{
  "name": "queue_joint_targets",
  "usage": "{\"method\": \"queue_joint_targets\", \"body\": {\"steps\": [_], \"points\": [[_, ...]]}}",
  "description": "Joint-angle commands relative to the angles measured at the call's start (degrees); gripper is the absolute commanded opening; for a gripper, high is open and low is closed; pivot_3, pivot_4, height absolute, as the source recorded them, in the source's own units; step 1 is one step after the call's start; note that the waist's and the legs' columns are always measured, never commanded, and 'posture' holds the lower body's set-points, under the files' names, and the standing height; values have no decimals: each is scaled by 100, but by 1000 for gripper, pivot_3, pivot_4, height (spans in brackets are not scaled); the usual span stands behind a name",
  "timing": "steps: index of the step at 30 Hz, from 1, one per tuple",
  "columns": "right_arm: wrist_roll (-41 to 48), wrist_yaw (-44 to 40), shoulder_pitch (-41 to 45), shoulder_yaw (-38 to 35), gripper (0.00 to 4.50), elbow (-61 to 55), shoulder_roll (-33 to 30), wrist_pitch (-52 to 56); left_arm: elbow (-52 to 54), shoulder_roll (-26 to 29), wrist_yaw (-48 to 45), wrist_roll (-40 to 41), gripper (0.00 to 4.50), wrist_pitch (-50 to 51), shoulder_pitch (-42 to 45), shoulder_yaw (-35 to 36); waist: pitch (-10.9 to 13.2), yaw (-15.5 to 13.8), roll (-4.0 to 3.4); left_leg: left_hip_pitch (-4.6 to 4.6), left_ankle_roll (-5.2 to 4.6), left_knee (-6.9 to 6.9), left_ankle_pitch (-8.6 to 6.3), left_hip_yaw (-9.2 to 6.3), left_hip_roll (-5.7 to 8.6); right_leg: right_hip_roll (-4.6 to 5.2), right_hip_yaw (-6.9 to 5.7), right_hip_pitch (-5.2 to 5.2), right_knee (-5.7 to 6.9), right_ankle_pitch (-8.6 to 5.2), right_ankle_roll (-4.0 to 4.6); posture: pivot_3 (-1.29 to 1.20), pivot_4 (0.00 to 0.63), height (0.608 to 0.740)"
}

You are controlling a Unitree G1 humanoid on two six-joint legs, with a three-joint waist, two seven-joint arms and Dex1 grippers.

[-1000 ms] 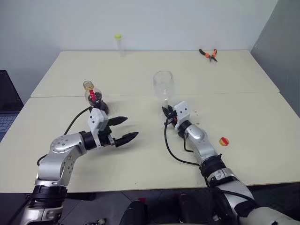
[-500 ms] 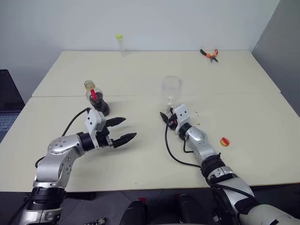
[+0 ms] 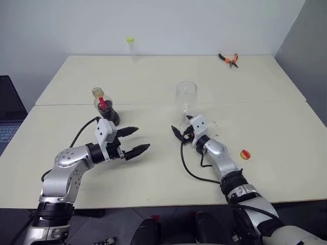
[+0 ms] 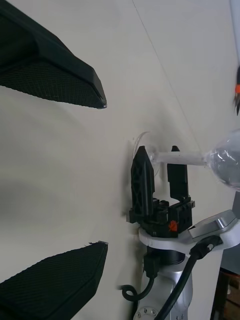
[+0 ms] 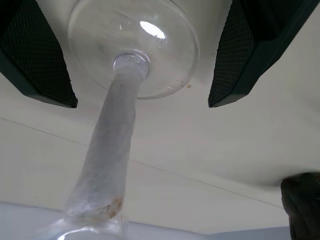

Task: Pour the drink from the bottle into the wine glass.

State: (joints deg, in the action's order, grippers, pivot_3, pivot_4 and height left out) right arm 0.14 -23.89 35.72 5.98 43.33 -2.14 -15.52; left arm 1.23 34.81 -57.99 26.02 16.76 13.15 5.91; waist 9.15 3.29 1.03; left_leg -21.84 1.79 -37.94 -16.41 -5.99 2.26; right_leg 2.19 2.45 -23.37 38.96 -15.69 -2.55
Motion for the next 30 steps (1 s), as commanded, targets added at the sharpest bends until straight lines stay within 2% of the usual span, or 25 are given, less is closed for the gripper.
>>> {"method": "queue_joint_targets", "body": {"steps": [1, 14, 25, 30], "points": [[121, -309, -284, 80, 4466, -621, -32, 289, -44, -73, 21, -41, 4500, -205, 196, -4, 0, -7, 0, 0, 0, -1, 0, 0, 1, 0, 0, 1, 0, 0, 0, 0, 150, 740], [765, -773, -1465, 156, 4466, -4024, -490, 2483, -112, -248, 262, -125, 4500, -397, 50, 44, 0, -37, 0, -1, -17, 0, -10, -5, -1, 8, 1, 0, -1, 0, 0, 0, 150, 740], [1053, -915, -2183, 171, 4466, -5421, -988, 3222, -191, -302, 367, -151, 4500, -495, 16, 25, 0, -67, 0, -2, -19, 0, -11, -7, 0, 9, 0, 1, -3, -1, -1, 0, 150, 740], [1531, -1044, -2469, -24, 4466, -6111, -1247, 3653, -277, -314, 399, -221, 4500, -609, 1, 9, 0, -87, 0, -2, -19, 0, -11, -6, 0, 9, 0, 2, -4, -1, -1, 0, 150, 740]]}}
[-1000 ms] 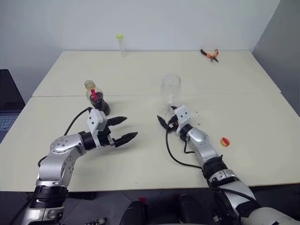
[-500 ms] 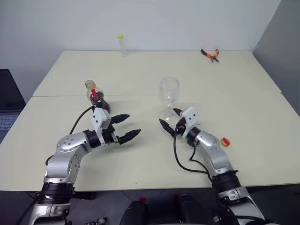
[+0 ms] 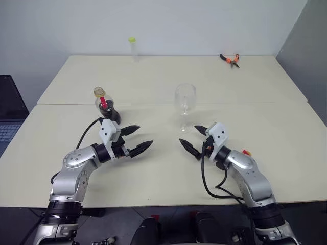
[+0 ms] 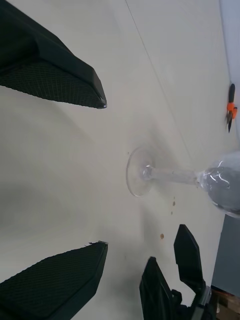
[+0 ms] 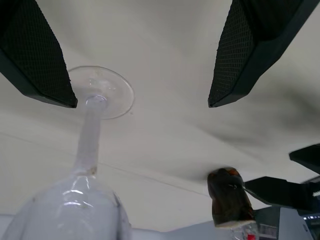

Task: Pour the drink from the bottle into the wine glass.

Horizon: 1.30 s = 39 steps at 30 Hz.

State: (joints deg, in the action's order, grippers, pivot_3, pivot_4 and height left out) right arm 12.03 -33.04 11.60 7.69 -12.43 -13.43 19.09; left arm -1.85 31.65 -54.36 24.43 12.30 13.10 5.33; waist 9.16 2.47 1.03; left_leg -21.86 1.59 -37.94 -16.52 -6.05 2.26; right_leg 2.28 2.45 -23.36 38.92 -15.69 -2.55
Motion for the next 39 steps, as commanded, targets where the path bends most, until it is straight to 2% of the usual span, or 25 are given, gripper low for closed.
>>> {"method": "queue_joint_targets", "body": {"steps": [1, 5, 13, 18, 21, 31, 39], "points": [[410, -148, -92, -216, 4466, -662, -191, 288, 13, -4, 54, -82, 4500, -195, -2, 68, 0, -11, 0, 0, 0, 0, 0, 0, 0, 0, 0, 0, 0, 0, 0, 0, 150, 740], [708, -219, -231, -291, 4466, -1179, -489, 667, -33, -87, 253, -182, 4500, -383, -69, 131, 0, -32, 0, 0, 0, 0, 0, -1, 0, 1, -2, 3, -3, 0, 0, 0, 150, 740], [1580, -444, -653, -641, 4466, -2219, -1200, 1361, -88, -667, 1533, -633, 4500, -1168, -486, 498, 0, -65, 2, 2, -1, -1, -1, -3, -1, 7, -4, 11, -7, 0, -1, 0, 150, 740], [1974, -452, -615, -784, 4466, -2481, -1373, 1579, -196, -1173, 2737, -983, 4500, -1744, -764, 940, -1, -73, 5, 1, -1, -2, -1, -6, -1, 8, -8, 13, -9, -1, -1, 0, 150, 740], [2186, -450, -541, -814, 4466, -2549, -1413, 1679, -354, -1297, 3334, -1189, 4500, -1985, -715, 1165, -2, -83, 6, 1, -2, -2, -1, -9, -1, 8, -12, 14, -9, -1, -1, 0, 150, 740], [2233, -371, -438, -653, 4466, -2535, -1469, 1668, -623, -1250, 3484, -1146, 4500, -1897, -429, 1094, -2, -95, 6, 0, -1, -3, -1, -9, 4, 2, -16, 17, -9, -1, -2, 0, 150, 740], [2189, -297, -441, -558, 4466, -2552, -1451, 1629, -820, -1245, 3680, -1297, 4500, -1624, 123, 937, -2, -97, 7, 0, -1, -3, 0, -9, 5, 1, -17, 17, -9, -1, -2, 0, 150, 740]]}}
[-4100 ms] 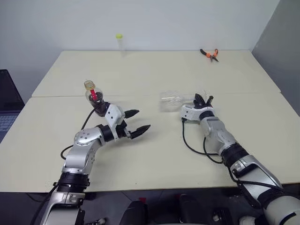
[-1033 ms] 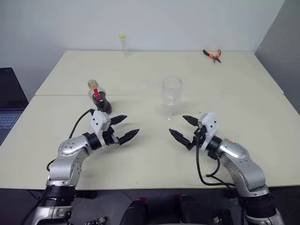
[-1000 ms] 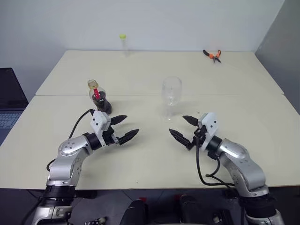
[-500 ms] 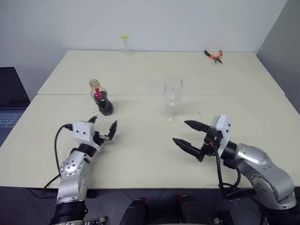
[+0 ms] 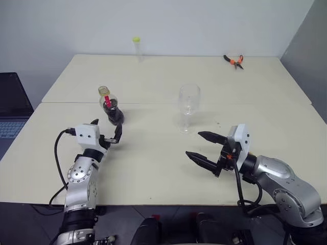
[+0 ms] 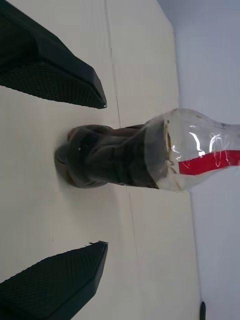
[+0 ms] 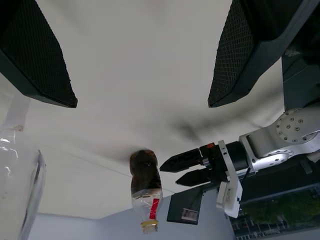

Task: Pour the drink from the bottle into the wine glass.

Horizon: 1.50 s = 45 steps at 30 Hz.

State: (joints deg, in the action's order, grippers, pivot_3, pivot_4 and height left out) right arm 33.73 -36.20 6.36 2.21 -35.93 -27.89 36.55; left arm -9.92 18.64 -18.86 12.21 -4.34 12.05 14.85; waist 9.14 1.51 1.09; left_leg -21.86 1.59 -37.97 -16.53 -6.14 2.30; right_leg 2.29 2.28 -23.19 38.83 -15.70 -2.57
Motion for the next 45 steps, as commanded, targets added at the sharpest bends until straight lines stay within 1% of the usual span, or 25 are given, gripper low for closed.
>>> {"method": "queue_joint_targets", "body": {"steps": [1, 8, 13, 23, 26, 27, 28, 30, 31, 34, 36, 39, 45], "points": [[19, 28, 96, 0, 4466, -195, -3, -116, -76, 63, 161, -94, 4500, 56, 312, -17, 0, -1, 0, 0, 0, 0, 0, 1, 0, 0, 1, 0, 0, 0, 0, 0, 150, 740], [-28, 66, 213, 60, 4466, -158, 11, -110, -856, 89, 384, -225, 4500, 30, 1050, -23, 0, 0, 1, 0, 1, 0, 0, -2, 1, -6, -2, -1, 2, 0, 0, 0, 150, 740], [-62, 68, 242, 87, 4466, -149, 13, -118, -1364, 78, 457, -254, 4500, -66, 1384, -8, 0, 3, 1, -1, 2, -1, 1, 2, 3, -5, 2, -2, 0, 0, 0, 0, 150, 740], [-78, 140, 272, 136, 4466, -176, 35, -125, -2759, 174, 487, -310, 4500, -467, 2068, 20, 1, 5, 2, -1, 2, -2, 1, 0, 3, -4, 1, -3, 1, 0, 0, 0, 150, 740], [-78, 153, 257, 139, 4500, -190, 31, -123, -3098, 193, 460, -318, 3890, -632, 2260, 19, 1, 3, 2, -2, 2, -2, 1, -1, 3, -4, 0, -4, 2, 0, 0, 0, 150, 740], [-86, 161, 263, 145, 4500, -186, 36, -124, -3209, 206, 447, -317, 3590, -690, 2326, 20, 1, 3, 3, -2, 2, -2, 1, -2, 3, -4, -1, -4, 2, 0, 0, 0, 150, 740], [-89, 170, 267, 148, 4500, -184, 40, -121, -3319, 222, 440, -318, 3169, -745, 2395, 23, 1, 3, 3, -2, 2, -2, 1, -1, 3, -4, -1, -3, 2, 0, 0, 0, 150, 740], [-97, 182, 267, 153, 4500, -183, 44, -122, -3505, 250, 420, -303, 2597, -838, 2511, 38, 1, 3, 3, -2, 2, -2, 1, -1, 4, -4, 0, -4, 2, 0, 0, 0, 150, 740], [-96, 187, 263, 152, 4500, -186, 45, -121, -3585, 263, 408, -299, 2208, -888, 2560, 41, 1, 4, 3, -2, 2, -2, 1, -1, 3, -4, -1, -4, 2, 0, 0, 0, 150, 740], [-99, 198, 252, 153, 4500, -192, 45, -122, -3790, 302, 383, -294, 1333, -1024, 2681, 44, 1, 7, 3, -2, 2, -2, 1, -1, 3, -5, 0, -5, 2, 0, 0, 0, 150, 740], [-105, 207, 240, 154, 4500, -195, 44, -129, -3889, 328, 369, -287, 944, -1102, 2747, 48, 1, 6, 4, -3, 2, -2, 1, -1, 3, -5, 0, -5, 2, 0, 0, 0, 150, 740], [-111, 225, 225, 154, 4500, -198, 46, -138, -3944, 350, 331, -286, 768, -1188, 2793, 37, 2, 10, 4, -2, 2, -2, 1, -1, 3, -5, 0, -5, 3, 0, 0, 0, 150, 740], [-120, 262, 223, 175, 4500, -187, 59, -169, -3780, 383, 202, -352, 754, -1248, 2750, -68, 2, 10, 5, -5, 3, -2, 2, -2, 4, -4, 0, -7, 2, 0, 0, 0, 150, 740]]}}
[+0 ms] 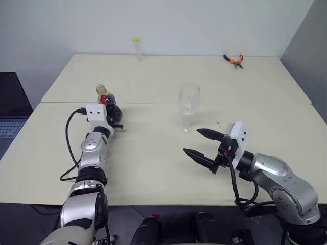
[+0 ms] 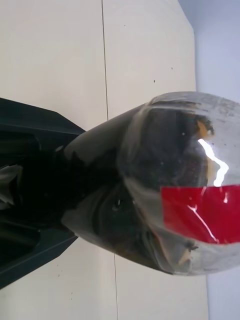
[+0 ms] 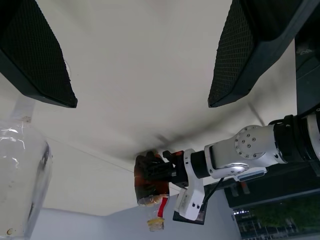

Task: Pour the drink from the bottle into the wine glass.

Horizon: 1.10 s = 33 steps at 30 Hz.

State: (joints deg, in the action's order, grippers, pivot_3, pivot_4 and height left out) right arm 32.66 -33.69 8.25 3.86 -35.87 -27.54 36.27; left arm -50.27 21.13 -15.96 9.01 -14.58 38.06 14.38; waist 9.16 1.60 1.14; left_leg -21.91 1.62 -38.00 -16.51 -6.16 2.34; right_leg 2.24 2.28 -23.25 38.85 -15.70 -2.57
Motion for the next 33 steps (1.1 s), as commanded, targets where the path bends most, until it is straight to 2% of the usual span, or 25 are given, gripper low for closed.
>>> {"method": "queue_joint_targets", "body": {"steps": [1, 12, 18, 33], "points": [[-12, 13, 28, 3, 4500, -194, 24, -150, 323, 143, -125, -66, 746, -213, 131, -67, 0, 0, 0, 0, 0, 0, 0, 0, 0, 0, 0, 0, 0, 0, 0, 0, 150, 740], [-404, 249, -54, -107, 4500, -129, 187, -703, 1038, 238, -638, -260, 739, 89, 272, -492, 1, 0, 2, -1, 1, 0, 1, 0, 0, -1, 0, -1, 1, 0, 0, 0, 150, 740], [-662, 499, 82, -205, 4500, 15, 484, -1174, 1242, 280, -954, -643, 738, 120, 650, -995, 1, -1, 2, -1, 7, -1, 4, 0, 3, -4, 0, -1, 2, 0, 0, 0, 150, 740], [-942, 862, 560, -64, 4500, 403, 927, -1339, 735, 333, -1401, -1499, 738, -409, 1905, -1874, 2, 11, 3, -3, 15, -1, 9, 3, 5, -8, 2, -5, 4, 0, 0, 0, 150, 740]]}}
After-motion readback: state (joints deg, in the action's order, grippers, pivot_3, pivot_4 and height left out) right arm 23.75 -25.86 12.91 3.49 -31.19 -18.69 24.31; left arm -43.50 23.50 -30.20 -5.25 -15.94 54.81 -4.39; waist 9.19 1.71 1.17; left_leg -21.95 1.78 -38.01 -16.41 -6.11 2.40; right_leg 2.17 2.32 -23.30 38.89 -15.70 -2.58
